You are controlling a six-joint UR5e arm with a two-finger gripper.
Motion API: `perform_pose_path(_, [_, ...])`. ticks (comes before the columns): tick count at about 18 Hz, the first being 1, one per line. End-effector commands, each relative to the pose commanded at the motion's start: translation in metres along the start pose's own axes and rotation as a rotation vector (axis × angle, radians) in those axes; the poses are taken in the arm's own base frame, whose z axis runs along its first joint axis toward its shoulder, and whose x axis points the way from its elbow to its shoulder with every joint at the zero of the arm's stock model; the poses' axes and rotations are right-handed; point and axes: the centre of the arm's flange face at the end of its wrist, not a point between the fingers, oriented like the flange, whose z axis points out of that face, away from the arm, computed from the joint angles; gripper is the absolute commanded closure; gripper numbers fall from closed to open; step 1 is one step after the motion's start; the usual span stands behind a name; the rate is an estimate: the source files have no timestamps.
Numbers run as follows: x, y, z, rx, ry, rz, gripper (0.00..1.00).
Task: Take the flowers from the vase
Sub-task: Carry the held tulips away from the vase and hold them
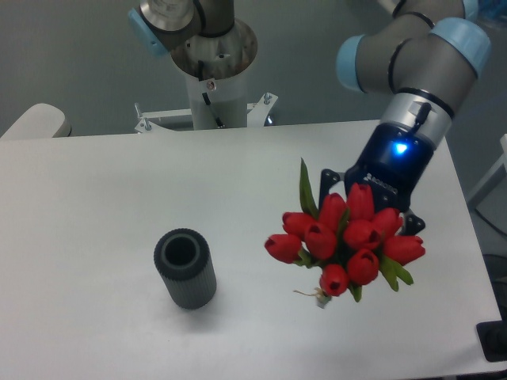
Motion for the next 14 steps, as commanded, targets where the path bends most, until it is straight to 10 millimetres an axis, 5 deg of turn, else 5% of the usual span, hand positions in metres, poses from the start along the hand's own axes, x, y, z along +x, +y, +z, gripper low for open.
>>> perform_pose_path(14, [-0.016, 0.03, -0.007, -0.097, -0.054, 0.149, 0.59])
